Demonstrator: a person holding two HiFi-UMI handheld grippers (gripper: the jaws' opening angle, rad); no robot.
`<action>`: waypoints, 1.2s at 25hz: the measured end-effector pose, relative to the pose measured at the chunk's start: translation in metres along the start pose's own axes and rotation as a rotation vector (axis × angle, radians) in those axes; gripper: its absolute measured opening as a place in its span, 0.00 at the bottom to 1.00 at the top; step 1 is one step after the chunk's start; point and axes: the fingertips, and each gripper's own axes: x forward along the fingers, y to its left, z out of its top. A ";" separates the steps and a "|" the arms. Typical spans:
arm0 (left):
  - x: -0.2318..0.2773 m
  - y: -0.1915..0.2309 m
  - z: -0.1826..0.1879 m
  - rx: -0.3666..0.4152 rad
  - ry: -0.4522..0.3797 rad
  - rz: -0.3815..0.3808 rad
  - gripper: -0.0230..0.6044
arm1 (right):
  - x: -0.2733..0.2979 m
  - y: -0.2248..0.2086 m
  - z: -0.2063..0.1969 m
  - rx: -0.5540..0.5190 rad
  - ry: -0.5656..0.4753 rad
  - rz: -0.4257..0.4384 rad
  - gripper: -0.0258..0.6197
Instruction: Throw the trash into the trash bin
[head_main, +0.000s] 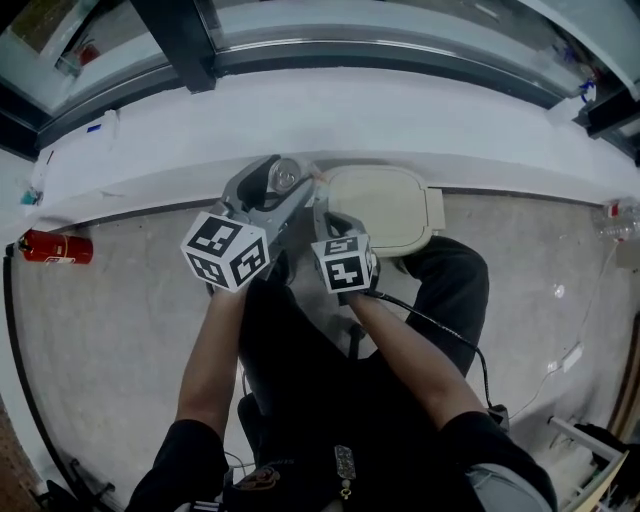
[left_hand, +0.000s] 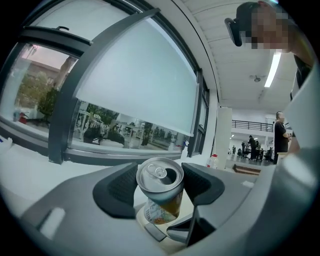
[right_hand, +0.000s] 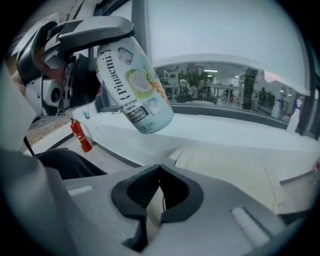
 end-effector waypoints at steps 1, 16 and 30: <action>0.001 0.003 -0.001 -0.004 0.000 -0.006 0.47 | 0.004 0.002 -0.002 0.034 0.006 -0.008 0.04; 0.004 0.027 -0.002 -0.010 0.017 -0.093 0.47 | 0.038 0.006 -0.023 0.114 0.161 -0.171 0.04; 0.004 0.022 0.026 0.030 -0.025 -0.081 0.47 | -0.006 0.009 0.021 -0.079 0.015 -0.136 0.04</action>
